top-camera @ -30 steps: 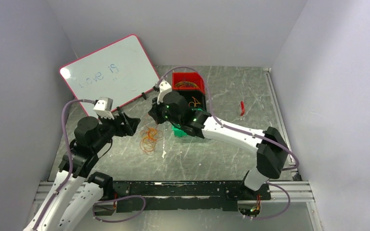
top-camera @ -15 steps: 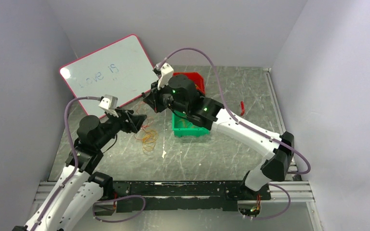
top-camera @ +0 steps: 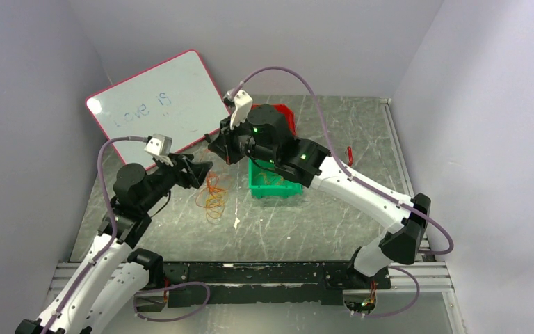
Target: Untangle the cables
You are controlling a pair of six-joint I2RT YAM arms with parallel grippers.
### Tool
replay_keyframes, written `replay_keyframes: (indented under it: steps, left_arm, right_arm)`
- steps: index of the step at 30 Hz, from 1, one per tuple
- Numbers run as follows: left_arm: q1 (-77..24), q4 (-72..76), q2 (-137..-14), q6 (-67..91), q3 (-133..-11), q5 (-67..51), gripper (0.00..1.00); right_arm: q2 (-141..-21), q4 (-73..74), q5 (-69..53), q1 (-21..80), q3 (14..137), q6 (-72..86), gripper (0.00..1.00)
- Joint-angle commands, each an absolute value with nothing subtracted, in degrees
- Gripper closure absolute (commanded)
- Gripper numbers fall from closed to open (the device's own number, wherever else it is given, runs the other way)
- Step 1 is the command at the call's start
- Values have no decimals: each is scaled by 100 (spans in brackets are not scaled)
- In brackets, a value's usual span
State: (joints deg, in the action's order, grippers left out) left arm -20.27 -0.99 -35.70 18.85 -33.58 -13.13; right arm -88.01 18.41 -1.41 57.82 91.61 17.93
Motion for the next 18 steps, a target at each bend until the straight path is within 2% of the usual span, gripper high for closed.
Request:
replay_keyframes:
  steps: [1,4,8,9,11,13,18]
  left_arm:
    - [-1969,393,-3657,1722,-3505,-1519,24]
    - [-1969,494,-3778,1668,-3503,-1747,31]
    - [-1969,438,-3817,1661,-3529,-1849,52]
    - [-1967,406,-3804,1656,-3537,-1854,58]
    - [-1971,322,-3774,1648,-3561,-1855,80]
    - [-1964,218,-3739,1622,-3595,-1839,92]
    - [-1969,-114,-3640,1485,-3720,-1826,93]
  right_arm:
    - [-8684,1892,-430,5784,9329,1857,100]
    - [-8631,1843,-486,5783,9321,1866,100]
    - [-8449,1785,-222,5788,9181,1796,100]
    - [-8381,1758,-88,5786,9096,1774,100]
    - [-8263,1743,172,5782,8955,1714,100]
    - [-8189,1790,377,5775,8849,1644,100]
    - [-7994,1814,502,5775,8534,1553,100]
